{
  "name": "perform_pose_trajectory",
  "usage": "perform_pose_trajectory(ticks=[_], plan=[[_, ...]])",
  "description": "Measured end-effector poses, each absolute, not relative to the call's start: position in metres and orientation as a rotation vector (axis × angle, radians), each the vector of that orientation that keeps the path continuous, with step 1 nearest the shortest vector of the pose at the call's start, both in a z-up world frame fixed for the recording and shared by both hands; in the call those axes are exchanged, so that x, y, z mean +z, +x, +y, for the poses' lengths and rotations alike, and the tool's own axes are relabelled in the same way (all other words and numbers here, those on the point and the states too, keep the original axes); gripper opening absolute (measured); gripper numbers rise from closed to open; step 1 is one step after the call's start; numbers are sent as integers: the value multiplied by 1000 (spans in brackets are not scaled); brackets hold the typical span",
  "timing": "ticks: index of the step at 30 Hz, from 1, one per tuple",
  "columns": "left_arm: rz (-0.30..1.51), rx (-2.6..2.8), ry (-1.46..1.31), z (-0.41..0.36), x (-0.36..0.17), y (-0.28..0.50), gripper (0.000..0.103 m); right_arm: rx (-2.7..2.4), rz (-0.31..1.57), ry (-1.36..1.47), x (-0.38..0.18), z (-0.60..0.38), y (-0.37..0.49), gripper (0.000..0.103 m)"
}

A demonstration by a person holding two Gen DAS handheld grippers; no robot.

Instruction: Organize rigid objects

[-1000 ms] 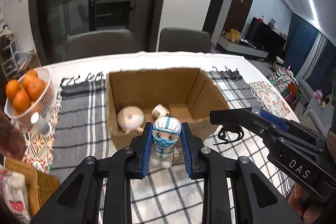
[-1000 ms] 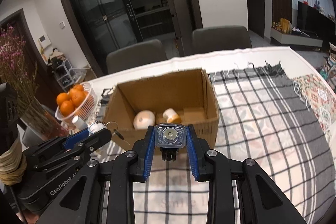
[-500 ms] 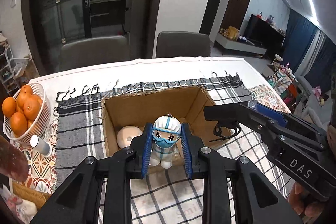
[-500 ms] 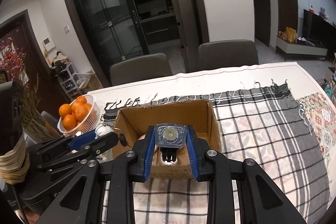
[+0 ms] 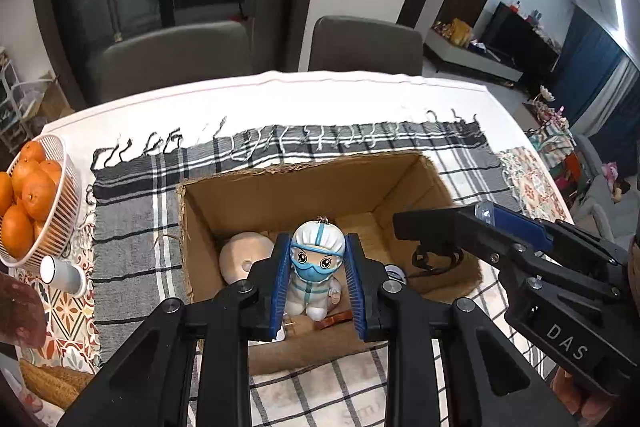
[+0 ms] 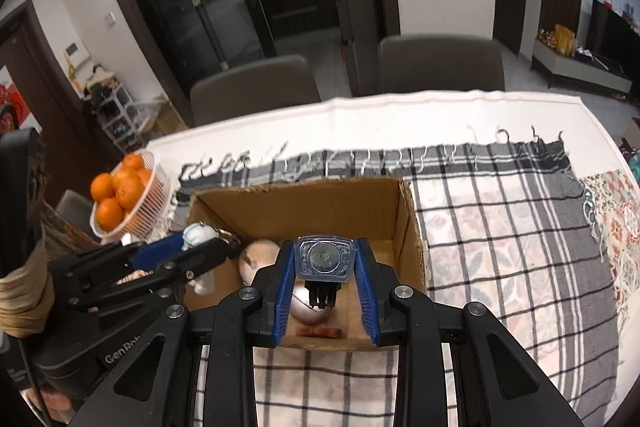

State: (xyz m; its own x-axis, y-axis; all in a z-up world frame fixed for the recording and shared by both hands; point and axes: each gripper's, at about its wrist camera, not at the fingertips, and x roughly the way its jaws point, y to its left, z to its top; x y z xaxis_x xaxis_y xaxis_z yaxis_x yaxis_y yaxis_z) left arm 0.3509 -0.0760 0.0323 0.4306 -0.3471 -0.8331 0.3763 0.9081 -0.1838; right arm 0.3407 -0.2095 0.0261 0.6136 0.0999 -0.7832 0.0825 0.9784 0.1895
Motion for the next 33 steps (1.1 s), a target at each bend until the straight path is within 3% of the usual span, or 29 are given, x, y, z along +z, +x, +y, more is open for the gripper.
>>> perform_pose_trajectory(ticks=[16, 33], plan=[[1177, -361, 126, -86, -28, 367, 28, -7, 1097, 175, -27, -215, 367, 32], [934, -250, 53, -43, 46, 277, 40, -13, 903, 156, 23, -198, 297, 32]])
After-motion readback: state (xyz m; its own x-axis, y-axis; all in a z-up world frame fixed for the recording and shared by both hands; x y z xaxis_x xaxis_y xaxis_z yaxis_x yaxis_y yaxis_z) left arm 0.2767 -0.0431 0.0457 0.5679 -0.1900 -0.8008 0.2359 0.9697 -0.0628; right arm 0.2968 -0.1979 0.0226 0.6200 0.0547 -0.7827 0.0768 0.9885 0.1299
